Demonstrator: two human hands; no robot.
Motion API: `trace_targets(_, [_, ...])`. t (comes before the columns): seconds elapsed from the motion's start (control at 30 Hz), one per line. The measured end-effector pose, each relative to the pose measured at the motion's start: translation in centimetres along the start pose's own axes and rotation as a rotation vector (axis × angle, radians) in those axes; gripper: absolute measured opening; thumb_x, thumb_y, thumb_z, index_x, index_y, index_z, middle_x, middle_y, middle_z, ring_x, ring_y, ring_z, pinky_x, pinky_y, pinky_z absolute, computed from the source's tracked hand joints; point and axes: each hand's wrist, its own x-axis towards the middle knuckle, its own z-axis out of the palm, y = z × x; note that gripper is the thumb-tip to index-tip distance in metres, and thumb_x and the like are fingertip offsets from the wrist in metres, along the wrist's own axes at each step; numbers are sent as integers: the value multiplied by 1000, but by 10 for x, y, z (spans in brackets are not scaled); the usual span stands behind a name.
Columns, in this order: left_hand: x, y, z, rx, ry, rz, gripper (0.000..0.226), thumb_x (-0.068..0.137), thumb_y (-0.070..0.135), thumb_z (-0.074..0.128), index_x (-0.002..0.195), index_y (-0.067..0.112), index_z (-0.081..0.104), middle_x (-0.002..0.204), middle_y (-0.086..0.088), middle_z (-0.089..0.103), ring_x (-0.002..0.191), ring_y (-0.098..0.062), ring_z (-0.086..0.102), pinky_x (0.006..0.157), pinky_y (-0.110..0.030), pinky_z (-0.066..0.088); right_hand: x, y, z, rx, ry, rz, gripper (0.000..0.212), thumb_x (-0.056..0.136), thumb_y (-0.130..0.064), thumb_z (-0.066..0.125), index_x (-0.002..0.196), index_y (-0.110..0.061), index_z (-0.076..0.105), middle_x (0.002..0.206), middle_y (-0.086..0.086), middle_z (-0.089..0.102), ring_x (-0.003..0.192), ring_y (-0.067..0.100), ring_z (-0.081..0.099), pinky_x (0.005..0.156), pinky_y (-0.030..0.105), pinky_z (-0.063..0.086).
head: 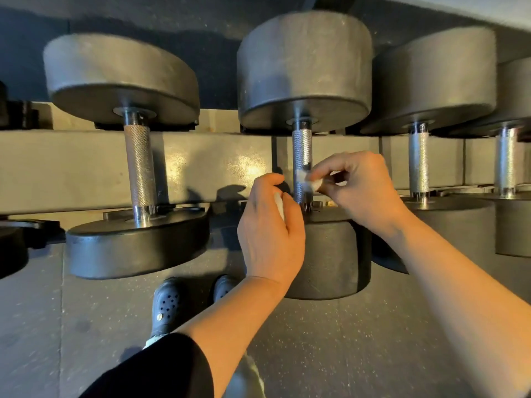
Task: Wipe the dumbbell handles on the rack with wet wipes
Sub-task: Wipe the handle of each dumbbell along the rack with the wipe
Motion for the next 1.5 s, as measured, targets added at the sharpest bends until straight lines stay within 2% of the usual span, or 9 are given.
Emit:
trace_targets(0.1, [1, 0, 0, 16, -4, 14, 29, 89, 28, 38, 110, 13, 50, 85, 8, 53, 74, -4, 49, 61, -5, 34, 11, 9, -3, -48, 286, -30, 25, 80, 1, 66, 101, -11, 71, 96, -3, 67, 89, 8, 58, 78, 15, 43])
trace_targets(0.2, [1, 0, 0, 24, -25, 21, 34, 87, 31, 35, 112, 13, 50, 82, 10, 51, 75, -3, 48, 64, -5, 37, 33, 15, 0, -94, 352, -114, 23, 80, -2, 67, 101, -10, 70, 97, -2, 65, 88, 6, 56, 73, 6, 39])
trace_targets(0.43, [3, 4, -2, 23, 19, -31, 20, 91, 25, 42, 109, 18, 49, 70, 13, 48, 62, 0, 51, 57, -8, 36, 34, 36, 10, -4, 126, -173, 16, 73, 0, 73, 83, -12, 71, 84, -5, 59, 76, 9, 57, 68, 6, 39])
trace_targets(0.57, [1, 8, -1, 34, 44, -62, 24, 87, 11, 48, 111, 12, 49, 73, 16, 53, 70, 4, 53, 65, -8, 38, 21, 44, 8, 146, -25, -208, 17, 66, -1, 80, 76, -12, 73, 78, 2, 64, 71, 16, 60, 65, 19, 47])
trace_targets(0.83, [-1, 24, 6, 179, 147, -72, 19, 89, 12, 52, 108, 11, 50, 72, 13, 51, 68, -1, 52, 65, -7, 37, 19, 51, -2, 83, -346, -214, 16, 73, -2, 72, 85, -13, 72, 87, -1, 66, 82, 12, 61, 76, 25, 51])
trace_targets(0.97, [1, 49, 25, 228, 148, -49, 20, 88, 19, 54, 106, 12, 51, 73, 10, 50, 66, -3, 50, 61, -9, 37, 24, 61, -12, 159, -140, -271, 4, 73, -9, 74, 73, -12, 74, 77, -1, 66, 71, 13, 60, 67, 26, 49])
trace_targets(1.07, [3, 55, 35, 355, 148, -55, 23, 86, 22, 56, 106, 12, 52, 67, 12, 46, 61, -2, 48, 56, -8, 35, 35, 70, -13, 194, 59, -127, 8, 72, -1, 69, 70, -8, 72, 73, 7, 66, 70, 18, 57, 62, 22, 40])
trace_targets(1.27, [1, 53, 35, 440, 154, -104, 29, 80, 29, 50, 104, 13, 52, 63, 12, 44, 56, -6, 45, 56, -11, 34, 47, 62, 12, 426, 107, -96, 16, 85, -21, 65, 96, -11, 71, 93, 1, 66, 85, 10, 59, 73, 16, 47])
trace_targets(1.5, [1, 54, 36, 455, 152, -113, 27, 79, 27, 48, 102, 13, 53, 65, 12, 45, 58, -6, 46, 59, -17, 34, 47, 63, 23, 610, 126, -57, 11, 82, 1, 64, 86, -8, 66, 82, 3, 65, 79, 16, 65, 74, 27, 55])
